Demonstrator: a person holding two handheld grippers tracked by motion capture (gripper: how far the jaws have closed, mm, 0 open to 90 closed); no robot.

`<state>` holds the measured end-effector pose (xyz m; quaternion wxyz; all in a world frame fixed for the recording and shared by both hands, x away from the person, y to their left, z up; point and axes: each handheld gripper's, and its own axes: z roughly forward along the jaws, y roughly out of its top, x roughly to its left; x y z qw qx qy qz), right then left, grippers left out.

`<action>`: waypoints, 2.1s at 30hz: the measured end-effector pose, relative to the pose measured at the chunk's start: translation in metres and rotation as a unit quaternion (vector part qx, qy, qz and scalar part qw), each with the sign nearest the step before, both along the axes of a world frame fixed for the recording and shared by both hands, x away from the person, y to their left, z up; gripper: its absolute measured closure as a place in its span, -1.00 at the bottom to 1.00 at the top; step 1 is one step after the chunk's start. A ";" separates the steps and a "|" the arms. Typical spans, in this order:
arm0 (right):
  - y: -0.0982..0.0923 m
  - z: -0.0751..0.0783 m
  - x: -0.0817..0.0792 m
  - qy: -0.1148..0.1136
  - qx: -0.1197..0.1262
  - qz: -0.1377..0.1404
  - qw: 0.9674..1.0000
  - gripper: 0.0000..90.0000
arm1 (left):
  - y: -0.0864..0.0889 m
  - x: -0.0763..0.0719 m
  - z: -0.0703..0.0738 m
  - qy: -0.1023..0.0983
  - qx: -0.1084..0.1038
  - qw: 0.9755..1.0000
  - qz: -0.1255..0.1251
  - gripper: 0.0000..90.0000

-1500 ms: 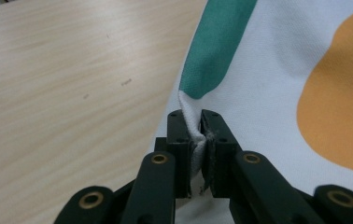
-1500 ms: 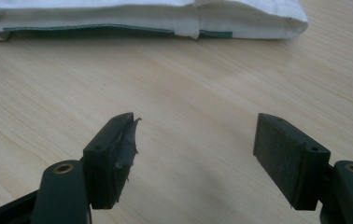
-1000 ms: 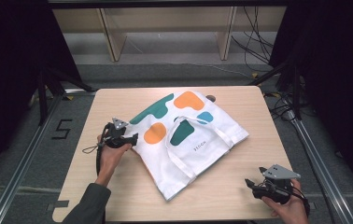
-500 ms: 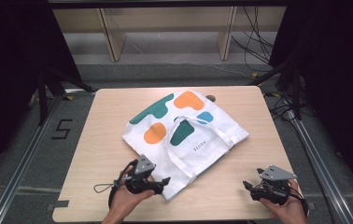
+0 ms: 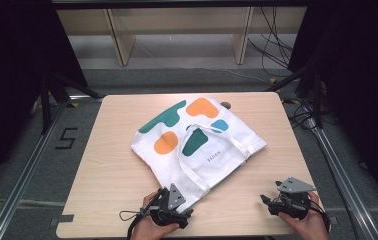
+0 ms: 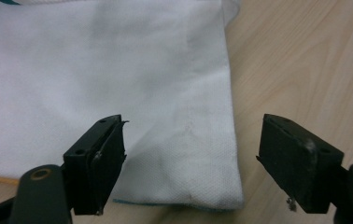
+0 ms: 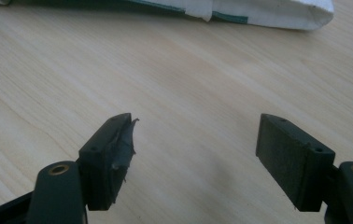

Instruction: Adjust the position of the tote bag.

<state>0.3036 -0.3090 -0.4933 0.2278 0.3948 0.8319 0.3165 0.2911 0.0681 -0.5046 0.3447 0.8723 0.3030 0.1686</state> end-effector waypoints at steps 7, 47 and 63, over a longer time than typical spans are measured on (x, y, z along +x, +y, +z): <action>0.001 0.000 0.000 -0.010 0.005 0.003 1.000 -0.37 | 0.005 -0.001 -0.001 -0.017 0.020 1.000 -0.013 -0.02; 0.052 -0.007 0.057 -0.045 -0.047 0.046 0.997 -0.35 | 0.132 0.014 0.012 -0.044 0.009 0.995 0.088 0.71; 0.074 0.004 0.073 -0.119 -0.064 0.036 0.990 -0.22 | 0.131 0.015 0.013 -0.051 0.037 0.994 0.086 0.64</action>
